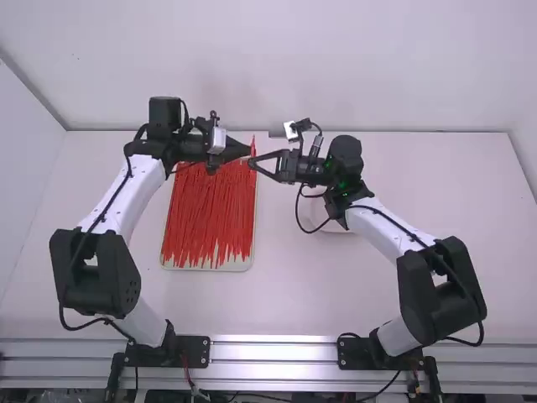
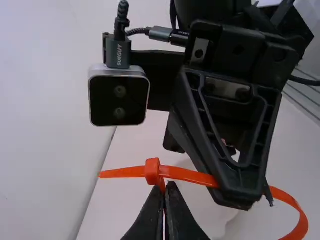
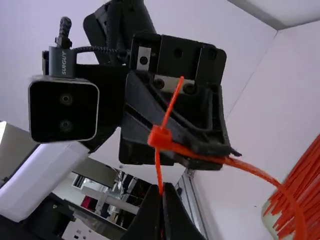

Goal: Fasten the cable tie

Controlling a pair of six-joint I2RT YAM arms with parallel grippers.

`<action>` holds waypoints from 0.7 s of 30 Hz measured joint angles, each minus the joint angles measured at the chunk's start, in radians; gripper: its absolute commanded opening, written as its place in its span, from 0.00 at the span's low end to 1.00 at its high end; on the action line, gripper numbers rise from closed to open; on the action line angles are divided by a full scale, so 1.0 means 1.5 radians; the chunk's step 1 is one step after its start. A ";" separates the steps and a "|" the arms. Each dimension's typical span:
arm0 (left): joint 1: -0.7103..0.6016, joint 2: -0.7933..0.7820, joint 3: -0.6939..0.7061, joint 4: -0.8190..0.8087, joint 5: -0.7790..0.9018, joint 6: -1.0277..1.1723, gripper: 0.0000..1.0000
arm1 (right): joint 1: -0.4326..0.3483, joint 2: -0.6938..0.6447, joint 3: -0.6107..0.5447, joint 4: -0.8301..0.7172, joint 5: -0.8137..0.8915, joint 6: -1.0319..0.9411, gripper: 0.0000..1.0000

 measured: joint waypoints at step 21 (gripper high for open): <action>0.000 0.000 0.000 -0.047 -0.008 0.064 0.02 | -0.010 0.000 0.000 -0.001 0.006 0.030 0.00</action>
